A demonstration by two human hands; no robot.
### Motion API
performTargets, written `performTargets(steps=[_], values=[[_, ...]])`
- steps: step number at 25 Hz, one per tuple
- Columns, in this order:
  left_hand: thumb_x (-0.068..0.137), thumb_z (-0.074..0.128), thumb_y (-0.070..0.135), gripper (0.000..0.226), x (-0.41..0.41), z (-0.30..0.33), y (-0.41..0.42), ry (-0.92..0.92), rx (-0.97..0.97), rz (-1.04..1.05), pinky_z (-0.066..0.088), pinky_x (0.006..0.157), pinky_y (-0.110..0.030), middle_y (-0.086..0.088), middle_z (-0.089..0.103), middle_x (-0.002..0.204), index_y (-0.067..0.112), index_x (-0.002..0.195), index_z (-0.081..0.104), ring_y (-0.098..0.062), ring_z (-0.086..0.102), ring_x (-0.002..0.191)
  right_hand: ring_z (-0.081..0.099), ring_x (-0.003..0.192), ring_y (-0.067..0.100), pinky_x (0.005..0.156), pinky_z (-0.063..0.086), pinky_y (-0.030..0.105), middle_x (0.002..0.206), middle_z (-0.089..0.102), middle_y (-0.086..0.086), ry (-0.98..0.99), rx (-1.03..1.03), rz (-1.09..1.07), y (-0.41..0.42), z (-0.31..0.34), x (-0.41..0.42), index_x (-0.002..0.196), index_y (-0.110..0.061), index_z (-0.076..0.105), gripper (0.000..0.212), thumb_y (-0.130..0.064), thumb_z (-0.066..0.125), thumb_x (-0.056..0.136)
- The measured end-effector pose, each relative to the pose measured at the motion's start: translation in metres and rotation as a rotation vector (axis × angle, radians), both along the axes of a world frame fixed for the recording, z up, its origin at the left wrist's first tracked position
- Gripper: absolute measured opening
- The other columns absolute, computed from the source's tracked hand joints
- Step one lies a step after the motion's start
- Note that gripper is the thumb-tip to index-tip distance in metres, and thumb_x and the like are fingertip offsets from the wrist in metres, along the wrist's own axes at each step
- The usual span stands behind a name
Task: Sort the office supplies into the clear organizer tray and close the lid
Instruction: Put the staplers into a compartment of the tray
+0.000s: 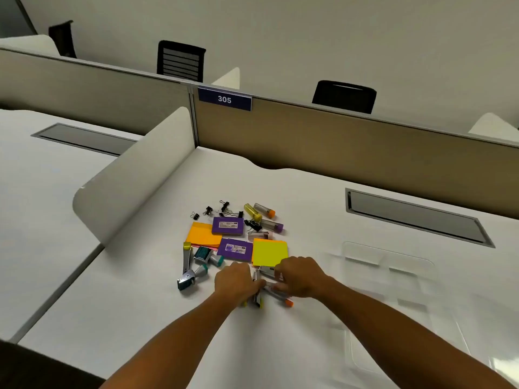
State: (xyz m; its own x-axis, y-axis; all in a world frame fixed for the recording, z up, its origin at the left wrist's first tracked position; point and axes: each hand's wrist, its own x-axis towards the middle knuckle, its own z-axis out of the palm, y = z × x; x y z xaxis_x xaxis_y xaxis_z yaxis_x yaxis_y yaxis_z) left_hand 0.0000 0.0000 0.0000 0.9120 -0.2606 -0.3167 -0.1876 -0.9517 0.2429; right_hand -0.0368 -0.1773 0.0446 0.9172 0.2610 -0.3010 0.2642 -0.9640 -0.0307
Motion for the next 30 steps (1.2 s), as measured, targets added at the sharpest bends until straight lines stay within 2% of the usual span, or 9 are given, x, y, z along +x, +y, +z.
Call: performTargets(steps=[4, 7, 12, 16, 20, 22, 25, 28, 30], values=[[0.071, 0.051, 0.081, 0.075, -0.007, 0.000, -0.006, 0.131, 0.062, 0.043, 0.046, 0.073, -0.028, -0.002, 0.065, 0.110, 0.019, 0.113, 0.057, -0.017, 0.060, 0.095, 0.061, 0.081, 0.024, 0.064, 0.041, 0.031, 0.097, 0.065, 0.006, -0.017, -0.105, 0.029, 0.007, -0.013, -0.013, 0.099, -0.017, 0.065, 0.046, -0.060, 0.057, 0.085], [0.065, 0.059, 0.080, 0.079, -0.013, 0.000, -0.010, 0.187, 0.064, 0.017, 0.047, 0.072, -0.027, -0.002, 0.063, 0.111, 0.020, 0.117, 0.053, -0.016, 0.058, 0.093, 0.063, 0.083, 0.026, 0.065, 0.039, 0.031, 0.101, 0.065, 0.007, -0.027, -0.126, -0.007, 0.007, -0.019, -0.019, 0.099, -0.016, 0.066, 0.043, -0.055, 0.061, 0.084], [0.074, 0.071, 0.053, 0.060, -0.023, 0.000, -0.010, 0.202, 0.063, -0.031, 0.048, 0.076, -0.028, -0.003, 0.060, 0.111, 0.020, 0.119, 0.049, -0.017, 0.056, 0.092, 0.055, 0.077, 0.020, 0.068, 0.042, 0.031, 0.102, 0.064, 0.008, -0.012, -0.114, -0.089, 0.010, -0.027, -0.033, 0.102, -0.013, 0.067, 0.040, -0.050, 0.057, 0.089], [0.082, 0.067, 0.038, 0.045, -0.035, -0.003, -0.010, 0.149, 0.038, -0.006, 0.045, 0.075, -0.028, -0.005, 0.057, 0.113, 0.019, 0.119, 0.050, -0.019, 0.054, 0.097, 0.051, 0.073, 0.020, 0.064, 0.038, 0.031, 0.101, 0.063, 0.008, 0.012, -0.064, -0.190, 0.003, -0.016, -0.041, 0.099, -0.014, 0.067, 0.041, -0.052, 0.056, 0.088], [0.086, 0.064, 0.034, 0.039, -0.046, -0.004, -0.012, 0.057, 0.004, -0.015, 0.042, 0.074, -0.027, -0.005, 0.054, 0.114, 0.018, 0.118, 0.049, -0.018, 0.051, 0.100, 0.060, 0.075, 0.018, 0.057, 0.041, 0.027, 0.089, 0.070, 0.002, 0.023, 0.227, -0.407, -0.019, 0.011, -0.049, 0.095, -0.021, 0.072, 0.037, -0.055, 0.064, 0.079], [0.087, 0.063, 0.033, 0.037, -0.049, -0.002, -0.017, 0.040, -0.032, -0.004, 0.046, 0.077, -0.027, -0.004, 0.056, 0.112, 0.017, 0.118, 0.051, -0.017, 0.052, 0.098, 0.065, 0.078, 0.018, 0.061, 0.051, 0.032, 0.088, 0.072, 0.000, 0.044, 0.463, -0.514, -0.036, 0.024, -0.058, 0.093, -0.021, 0.075, 0.034, -0.051, 0.069, 0.078], [0.087, 0.063, 0.034, 0.034, -0.056, 0.006, -0.032, 0.014, -0.094, -0.008, 0.047, 0.075, -0.026, -0.002, 0.059, 0.107, 0.017, 0.114, 0.054, -0.016, 0.054, 0.093, 0.067, 0.074, 0.018, 0.059, 0.056, 0.028, 0.089, 0.073, 0.001, 0.057, 0.807, -0.652, -0.063, 0.040, -0.086, 0.098, -0.019, 0.074, 0.028, -0.041, 0.073, 0.081], [0.086, 0.064, 0.034, 0.029, -0.070, 0.019, -0.054, -0.057, -0.236, -0.047, 0.044, 0.071, -0.024, 0.001, 0.060, 0.104, 0.017, 0.109, 0.056, -0.013, 0.054, 0.089, 0.070, 0.076, 0.019, 0.072, 0.060, 0.036, 0.084, 0.075, -0.001, -0.005, 1.011, -0.786, -0.096, 0.048, -0.120, 0.095, -0.020, 0.074, 0.020, -0.034, 0.075, 0.081], [0.085, 0.063, 0.032, 0.023, -0.080, 0.030, -0.069, -0.136, -0.360, -0.140, 0.045, 0.069, -0.024, 0.003, 0.058, 0.098, 0.019, 0.103, 0.055, -0.013, 0.052, 0.084, 0.071, 0.077, 0.018, 0.080, 0.060, 0.039, 0.083, 0.076, 0.000, -0.065, 1.063, -0.845, -0.118, 0.050, -0.140, 0.093, -0.021, 0.074, 0.016, -0.032, 0.075, 0.081]])
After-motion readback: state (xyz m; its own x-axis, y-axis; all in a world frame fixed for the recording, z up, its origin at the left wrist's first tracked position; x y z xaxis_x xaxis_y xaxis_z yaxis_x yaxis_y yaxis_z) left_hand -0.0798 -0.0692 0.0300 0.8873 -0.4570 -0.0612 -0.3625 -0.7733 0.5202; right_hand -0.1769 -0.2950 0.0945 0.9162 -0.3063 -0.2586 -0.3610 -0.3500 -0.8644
